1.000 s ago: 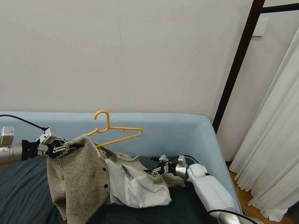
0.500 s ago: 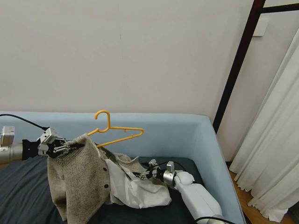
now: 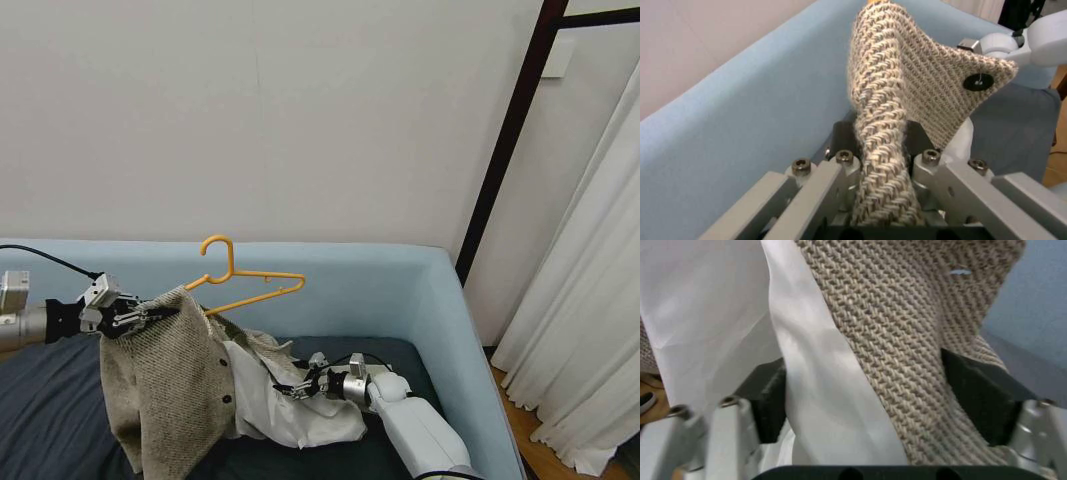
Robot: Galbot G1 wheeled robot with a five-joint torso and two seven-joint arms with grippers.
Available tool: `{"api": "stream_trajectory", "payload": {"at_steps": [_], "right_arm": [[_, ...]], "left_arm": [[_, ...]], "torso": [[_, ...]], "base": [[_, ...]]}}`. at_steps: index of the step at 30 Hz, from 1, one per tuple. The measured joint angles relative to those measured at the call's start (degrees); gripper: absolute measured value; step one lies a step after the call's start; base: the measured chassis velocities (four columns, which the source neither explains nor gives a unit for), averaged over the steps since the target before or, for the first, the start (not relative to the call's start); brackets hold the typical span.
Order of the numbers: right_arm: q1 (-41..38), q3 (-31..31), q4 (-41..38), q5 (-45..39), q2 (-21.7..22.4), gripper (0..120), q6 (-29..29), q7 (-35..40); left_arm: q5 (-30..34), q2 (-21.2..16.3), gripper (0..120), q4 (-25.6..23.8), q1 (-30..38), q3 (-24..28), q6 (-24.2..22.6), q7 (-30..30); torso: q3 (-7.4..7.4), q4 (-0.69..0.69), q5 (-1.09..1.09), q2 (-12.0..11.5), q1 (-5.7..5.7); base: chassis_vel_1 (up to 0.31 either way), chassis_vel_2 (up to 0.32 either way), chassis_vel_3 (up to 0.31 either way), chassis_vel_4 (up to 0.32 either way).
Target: Pick up the clothes from the sofa and hang them on the clothes hanger.
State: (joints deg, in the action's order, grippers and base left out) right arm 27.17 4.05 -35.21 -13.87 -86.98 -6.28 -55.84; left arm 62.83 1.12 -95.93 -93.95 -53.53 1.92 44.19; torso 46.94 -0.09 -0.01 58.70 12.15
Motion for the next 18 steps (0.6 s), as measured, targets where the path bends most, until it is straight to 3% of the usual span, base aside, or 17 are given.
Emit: {"api": "stream_trajectory", "payload": {"at_steps": [11,13,16,18], "right_arm": [[0.6,0.5,-3.5,-3.9,2.6,34,0.0,-0.2],[0.6,0.5,-3.9,-4.4,2.8,32,0.2,-0.3],[1.2,0.2,-9.0,-9.2,4.9,16,2.2,-1.3],[1.3,0.1,-10.6,-10.7,5.8,13,3.0,-1.3]], "left_arm": [[-0.3,0.2,8,0.0,0.1,0.0,0.3,-0.2],[-0.3,0.2,8,0.0,0.1,0.0,0.3,-0.2],[-0.3,0.5,8,0.1,0.2,0.0,0.9,-0.1],[-0.3,0.9,8,0.1,0.2,0.0,1.3,0.0]], "torso": [[0.0,0.0,0.02,0.0,0.0],[0.0,0.0,0.02,0.0,0.0],[0.0,0.0,0.02,0.0,0.0],[0.0,0.0,0.02,0.0,0.0]], "base": [[0.0,0.0,0.0,0.0],[0.0,0.0,0.0,0.0],[0.0,0.0,0.0,0.0],[0.0,0.0,0.0,0.0]]}}
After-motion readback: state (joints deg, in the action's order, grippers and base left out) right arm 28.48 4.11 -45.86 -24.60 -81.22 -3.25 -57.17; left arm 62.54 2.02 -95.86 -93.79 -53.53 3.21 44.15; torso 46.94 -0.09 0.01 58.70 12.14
